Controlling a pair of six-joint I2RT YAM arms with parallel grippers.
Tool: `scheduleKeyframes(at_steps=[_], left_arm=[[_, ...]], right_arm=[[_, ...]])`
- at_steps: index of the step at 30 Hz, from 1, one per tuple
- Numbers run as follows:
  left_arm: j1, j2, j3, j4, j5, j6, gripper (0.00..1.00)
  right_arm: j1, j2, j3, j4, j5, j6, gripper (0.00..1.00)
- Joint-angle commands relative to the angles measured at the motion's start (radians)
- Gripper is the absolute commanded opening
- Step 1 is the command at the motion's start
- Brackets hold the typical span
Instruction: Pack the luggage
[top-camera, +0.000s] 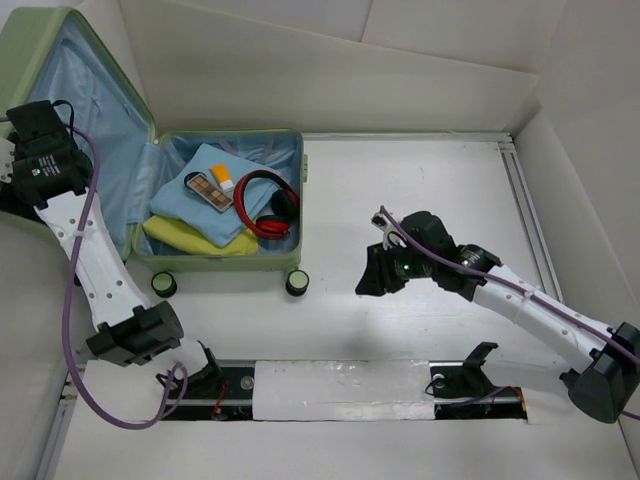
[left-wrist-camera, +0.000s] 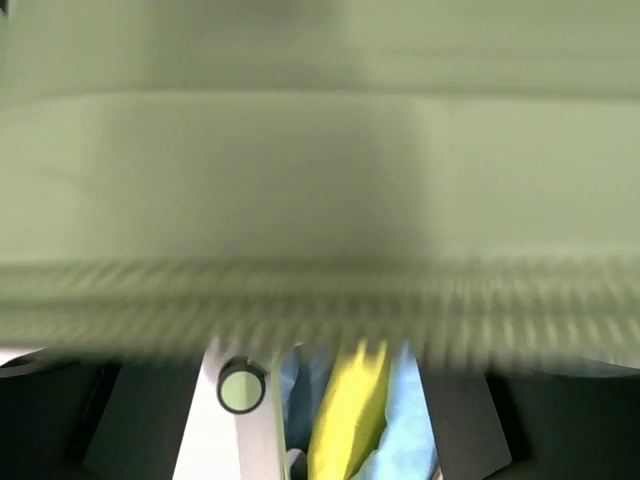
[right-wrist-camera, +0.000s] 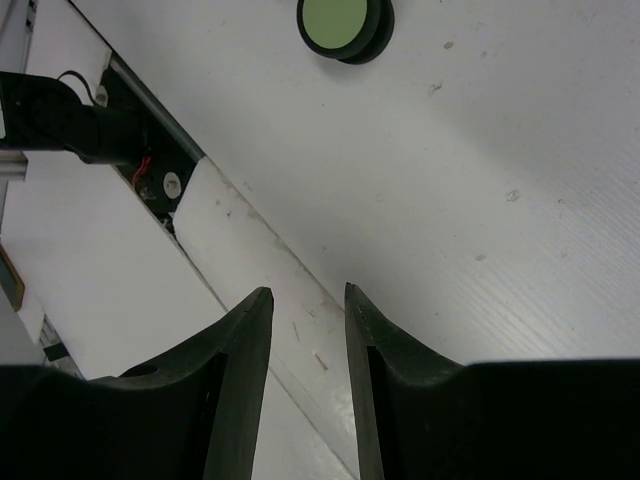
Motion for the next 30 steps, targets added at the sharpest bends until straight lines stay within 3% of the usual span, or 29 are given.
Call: scheduleKeyframes(at_steps=[1,4,5,10,12,13,15,18,20,25,30], left_arm=[[0.003,-0.099,-0.046,0.055,-0.012,0.023,0.74],[-0.012,-0.167,-0.091,0.127,0.019,0.069,0.77],[-0.072,-0.167,-0.080,0.127,0.008,0.090,0.77],[-0.268,-0.049,0.185,0.013,-0.100,0.095,0.80],[-0.316,-0.064,0.185,-0.007,-0.140,0.095,0.80],[-0.316,-0.090,0.161,-0.020,-0.159,0.051,0.80],[-0.316,-0.166,-0.029,-0.020,-0.233,-0.024,0.79],[-0.283,-0.306,-0.254,0.038,-0.234,-0.097,0.76],[-0.229,-0.334,-0.293,0.014,-0.200,-0.129,0.74],[-0.229,-0.368,-0.338,-0.014,-0.234,-0.163,0.74],[-0.229,-0.311,-0.315,-0.014,-0.370,-0.109,0.74]], right_arm=[[0.016,0.008,0.011,0.056,-0.005,-0.016,0.41],[0.016,0.008,0.011,0.065,-0.015,-0.016,0.41],[0.027,0.008,0.011,0.065,-0.027,-0.016,0.41],[0.054,0.035,0.029,0.065,-0.027,-0.016,0.41],[0.054,0.036,0.030,0.056,-0.027,-0.016,0.41],[0.054,0.036,0.030,0.056,-0.027,-0.016,0.41],[0.054,0.036,0.030,0.056,-0.027,-0.016,0.41],[0.054,0.036,0.030,0.046,-0.027,-0.016,0.41],[0.064,0.036,0.030,0.037,-0.027,-0.016,0.41],[0.064,0.026,0.030,0.037,-0.018,-0.025,0.41],[0.083,0.016,0.039,0.019,0.004,-0.025,0.41]])
